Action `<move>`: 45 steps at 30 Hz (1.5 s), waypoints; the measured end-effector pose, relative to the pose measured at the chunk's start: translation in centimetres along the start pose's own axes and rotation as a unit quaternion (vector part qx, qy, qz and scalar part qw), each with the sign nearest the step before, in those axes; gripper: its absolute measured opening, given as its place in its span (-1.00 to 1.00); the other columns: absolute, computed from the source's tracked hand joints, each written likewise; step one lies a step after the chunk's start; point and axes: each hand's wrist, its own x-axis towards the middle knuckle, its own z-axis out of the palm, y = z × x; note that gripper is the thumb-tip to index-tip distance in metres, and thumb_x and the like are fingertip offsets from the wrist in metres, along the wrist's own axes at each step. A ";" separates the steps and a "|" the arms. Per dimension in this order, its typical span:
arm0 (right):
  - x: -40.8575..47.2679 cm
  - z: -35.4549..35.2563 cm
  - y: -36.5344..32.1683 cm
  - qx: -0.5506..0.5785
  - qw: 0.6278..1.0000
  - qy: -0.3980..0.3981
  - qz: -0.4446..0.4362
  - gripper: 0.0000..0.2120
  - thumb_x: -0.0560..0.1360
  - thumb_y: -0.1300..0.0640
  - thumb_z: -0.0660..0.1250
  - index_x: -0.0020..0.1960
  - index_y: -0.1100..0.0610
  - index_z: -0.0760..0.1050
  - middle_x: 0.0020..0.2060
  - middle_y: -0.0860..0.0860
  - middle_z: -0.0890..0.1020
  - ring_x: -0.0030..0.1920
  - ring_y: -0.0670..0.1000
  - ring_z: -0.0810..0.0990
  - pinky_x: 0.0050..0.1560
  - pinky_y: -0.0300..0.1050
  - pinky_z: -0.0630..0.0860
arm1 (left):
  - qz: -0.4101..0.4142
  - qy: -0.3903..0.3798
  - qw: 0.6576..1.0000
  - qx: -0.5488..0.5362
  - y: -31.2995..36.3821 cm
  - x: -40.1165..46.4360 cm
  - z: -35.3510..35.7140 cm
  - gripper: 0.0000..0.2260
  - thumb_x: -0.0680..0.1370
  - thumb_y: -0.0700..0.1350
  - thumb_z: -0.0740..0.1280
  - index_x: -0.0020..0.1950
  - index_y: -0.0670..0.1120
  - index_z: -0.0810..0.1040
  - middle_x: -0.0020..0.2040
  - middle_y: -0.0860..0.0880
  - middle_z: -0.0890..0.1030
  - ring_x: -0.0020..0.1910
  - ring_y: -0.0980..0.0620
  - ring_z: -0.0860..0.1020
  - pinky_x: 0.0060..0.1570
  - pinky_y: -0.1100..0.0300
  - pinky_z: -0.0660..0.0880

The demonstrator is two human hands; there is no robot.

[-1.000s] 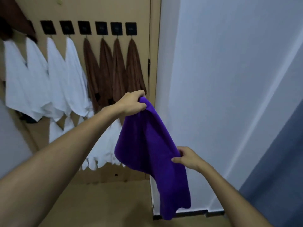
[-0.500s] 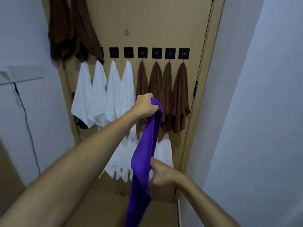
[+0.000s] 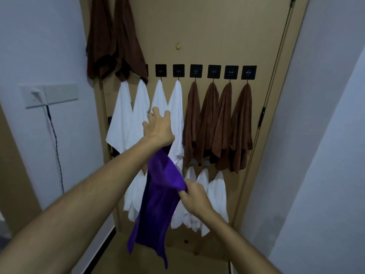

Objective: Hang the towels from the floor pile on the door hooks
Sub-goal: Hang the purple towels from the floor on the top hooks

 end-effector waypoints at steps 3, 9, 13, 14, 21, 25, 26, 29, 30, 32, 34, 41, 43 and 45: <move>1.7 -1.3 -1.0 -0.002 0.999 0.045 -0.005 -0.86 0.56 0.14 0.19 -0.14 0.15 0.44 -0.28 0.03 0.54 -0.28 -0.02 0.49 -0.32 -0.18 0.38 | 0.113 -0.185 0.975 -0.056 0.1 -0.3 0.4 -0.52 0.49 -0.23 0.31 0.39 -0.11 0.32 0.36 -0.13 0.37 0.25 -0.11 0.42 0.17 0.09 0.45; 3.5 -3.7 -1.5 0.027 0.995 0.099 0.010 -0.86 0.49 0.23 0.23 -0.23 0.16 0.49 -0.35 -0.01 0.56 -0.32 -0.04 0.53 -0.37 -0.21 0.40 | 0.214 -0.328 0.920 0.003 1.3 -1.5 3.9 -0.74 0.43 -0.24 0.35 0.10 -0.08 0.50 0.05 -0.04 0.53 -0.01 0.00 0.50 -0.12 0.20 0.47; 3.0 -4.7 -0.6 0.049 0.991 0.118 0.035 -0.90 0.45 0.25 0.27 -0.22 0.11 0.41 -0.41 -0.09 0.47 -0.39 -0.14 0.43 -0.43 -0.39 0.33 | 0.245 -0.280 0.928 -0.034 2.4 -1.0 4.8 -0.88 0.45 -0.27 0.29 -0.08 -0.10 0.54 -0.16 0.01 0.51 -0.15 0.04 0.48 -0.33 0.32 0.36; 2.9 -4.8 -0.3 0.058 0.991 0.116 0.045 -0.88 0.43 0.27 0.28 -0.23 0.12 0.38 -0.42 -0.08 0.46 -0.41 -0.14 0.40 -0.46 -0.40 0.32 | 0.247 -0.269 0.930 -0.045 2.9 -0.9 4.8 -0.86 0.45 -0.29 0.27 -0.08 -0.11 0.56 -0.20 0.03 0.51 -0.16 0.05 0.47 -0.34 0.34 0.35; 0.6 -4.2 4.4 -0.031 0.989 -0.001 0.146 -0.95 0.44 0.26 0.22 -0.12 0.20 0.45 -0.31 -0.01 0.49 -0.28 0.00 0.49 -0.34 -0.20 0.42 | 0.157 -0.096 0.983 -0.013 4.0 0.7 3.3 -0.81 0.45 -0.32 0.20 -0.06 -0.16 0.56 0.04 -0.20 0.57 0.03 -0.22 0.56 -0.08 0.05 0.49; 1.3 -6.2 4.1 -0.033 0.988 0.075 0.128 -0.87 0.44 0.31 0.21 -0.07 0.25 0.51 -0.22 0.08 0.57 -0.21 0.02 0.50 -0.35 -0.19 0.29 | 0.169 -0.153 0.966 0.125 3.5 0.6 3.6 -0.72 0.50 -0.24 0.26 0.21 -0.15 0.48 0.21 -0.17 0.50 0.16 -0.18 0.52 0.05 0.04 0.46; 1.6 -6.7 3.7 -0.035 0.989 0.093 0.112 -0.88 0.44 0.31 0.23 -0.09 0.24 0.53 -0.21 0.09 0.60 -0.20 0.02 0.51 -0.33 -0.20 0.28 | 0.203 -0.202 0.953 0.097 3.6 0.4 4.1 -0.72 0.49 -0.22 0.28 0.21 -0.11 0.47 0.17 -0.12 0.52 0.14 -0.13 0.52 0.03 0.08 0.48; 2.6 -7.9 2.3 -0.016 0.990 0.118 0.077 -0.90 0.49 0.24 0.26 -0.07 0.20 0.55 -0.17 0.06 0.62 -0.19 -0.03 0.53 -0.36 -0.25 0.34 | 0.256 -0.315 0.914 0.006 4.6 -0.5 6.2 -0.77 0.44 -0.16 0.36 0.06 0.00 0.45 -0.04 0.04 0.50 -0.01 -0.01 0.50 -0.09 0.15 0.48; 2.8 -8.1 2.1 -0.010 0.990 0.125 0.071 -0.90 0.50 0.23 0.25 -0.07 0.19 0.54 -0.18 0.05 0.62 -0.20 -0.04 0.53 -0.37 -0.28 0.37 | 0.260 -0.309 0.915 -0.016 4.9 -0.7 6.7 -0.81 0.43 -0.17 0.36 -0.03 0.01 0.42 -0.10 0.05 0.49 -0.05 -0.02 0.51 -0.15 0.15 0.50; 3.1 -8.6 1.8 -0.002 0.988 0.141 0.059 -0.92 0.51 0.23 0.25 -0.09 0.16 0.53 -0.22 0.00 0.60 -0.22 -0.05 0.53 -0.32 -0.25 0.43 | 0.269 -0.260 0.926 -0.046 5.2 -0.8 7.2 -0.87 0.44 -0.23 0.31 -0.14 -0.03 0.41 -0.18 0.01 0.48 -0.12 -0.05 0.53 -0.26 0.17 0.46; 3.2 -8.9 1.9 -0.002 0.987 0.151 0.055 -0.94 0.52 0.22 0.26 -0.09 0.14 0.51 -0.26 -0.04 0.56 -0.24 -0.06 0.54 -0.27 -0.19 0.48 | 0.270 -0.215 0.937 -0.060 5.0 -0.5 6.9 -0.94 0.46 -0.22 0.28 -0.16 -0.08 0.44 -0.22 -0.01 0.49 -0.16 -0.05 0.53 -0.27 0.15 0.45; 3.8 -9.3 1.5 -0.108 0.986 0.121 0.033 -0.84 0.54 0.22 0.22 0.09 0.13 0.51 0.03 0.05 0.55 0.01 0.03 0.54 -0.01 -0.04 0.55 | 0.228 -0.127 0.965 -0.030 4.1 0.7 5.7 -0.80 0.45 -0.31 0.24 -0.31 -0.07 0.37 -0.22 -0.06 0.48 -0.16 -0.09 0.53 -0.28 0.12 0.45; 4.4 -9.5 0.6 -0.149 0.983 0.105 0.027 -0.80 0.53 0.27 0.20 0.11 0.16 0.51 0.05 0.08 0.54 0.03 0.07 0.54 -0.02 -0.02 0.54 | 0.216 -0.106 0.970 -0.029 3.7 0.9 5.3 -0.82 0.42 -0.35 0.23 -0.29 -0.09 0.36 -0.20 -0.11 0.49 -0.16 -0.13 0.54 -0.30 0.11 0.44; 5.2 -9.5 -0.3 -0.176 0.980 0.089 0.029 -0.78 0.51 0.32 0.18 0.10 0.17 0.50 0.03 0.09 0.55 -0.01 0.09 0.55 -0.05 0.01 0.56 | 0.205 -0.089 0.974 -0.033 3.0 1.3 4.7 -0.84 0.42 -0.36 0.21 -0.27 -0.12 0.37 -0.21 -0.11 0.47 -0.19 -0.12 0.51 -0.33 0.12 0.42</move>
